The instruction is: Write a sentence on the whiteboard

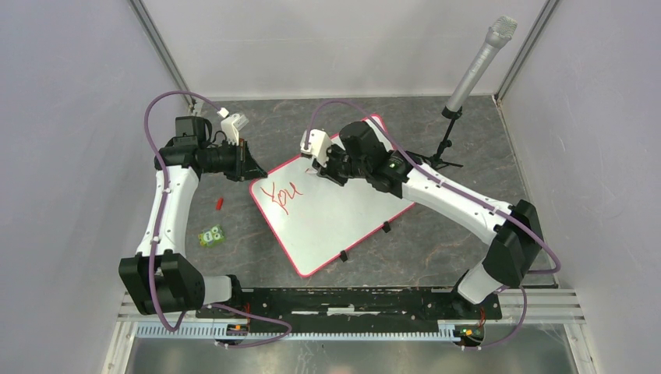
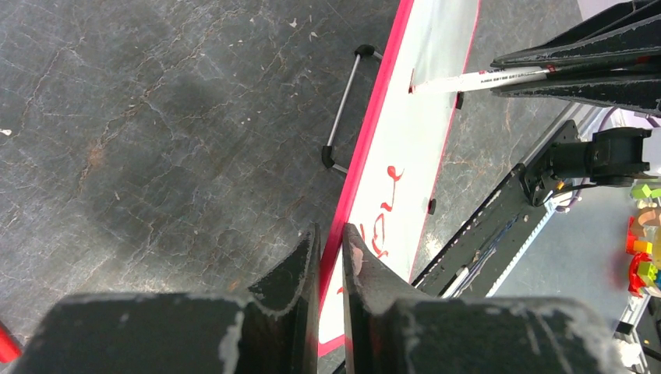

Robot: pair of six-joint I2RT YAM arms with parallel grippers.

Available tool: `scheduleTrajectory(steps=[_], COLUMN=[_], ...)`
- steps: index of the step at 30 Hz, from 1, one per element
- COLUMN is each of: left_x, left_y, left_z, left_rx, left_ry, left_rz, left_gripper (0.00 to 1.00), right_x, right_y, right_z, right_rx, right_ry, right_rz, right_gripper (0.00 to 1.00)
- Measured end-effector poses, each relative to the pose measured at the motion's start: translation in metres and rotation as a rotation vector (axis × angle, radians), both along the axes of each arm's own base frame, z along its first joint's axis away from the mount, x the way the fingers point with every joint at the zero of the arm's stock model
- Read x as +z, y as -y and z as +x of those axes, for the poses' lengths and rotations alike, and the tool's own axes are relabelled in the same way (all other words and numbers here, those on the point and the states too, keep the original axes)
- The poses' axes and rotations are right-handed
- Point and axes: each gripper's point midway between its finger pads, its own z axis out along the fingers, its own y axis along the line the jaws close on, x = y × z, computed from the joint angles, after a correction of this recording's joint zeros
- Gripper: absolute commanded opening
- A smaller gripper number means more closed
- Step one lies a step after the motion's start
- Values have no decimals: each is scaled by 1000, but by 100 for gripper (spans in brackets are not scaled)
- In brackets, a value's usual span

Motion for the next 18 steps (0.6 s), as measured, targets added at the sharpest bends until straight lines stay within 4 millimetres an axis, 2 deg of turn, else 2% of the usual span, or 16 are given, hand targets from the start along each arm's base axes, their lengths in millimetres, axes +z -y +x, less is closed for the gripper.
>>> scheduleTrajectory(steps=[8, 13, 18], left_x=[-1, -1, -1], left_y=[-1, -1, -1], left_z=[0, 0, 0], left_rx=[2, 2, 2], left_ry=[-1, -2, -2], left_rz=[3, 4, 4], left_gripper=[13, 13, 12], right_x=[-11, -21, -24], right_y=[-3, 2, 6], right_z=[-12, -24, -24], right_rx=[43, 64, 67], right_ry=[-27, -44, -36], right_rz=[-8, -25, -39], right_gripper=[0, 0, 0])
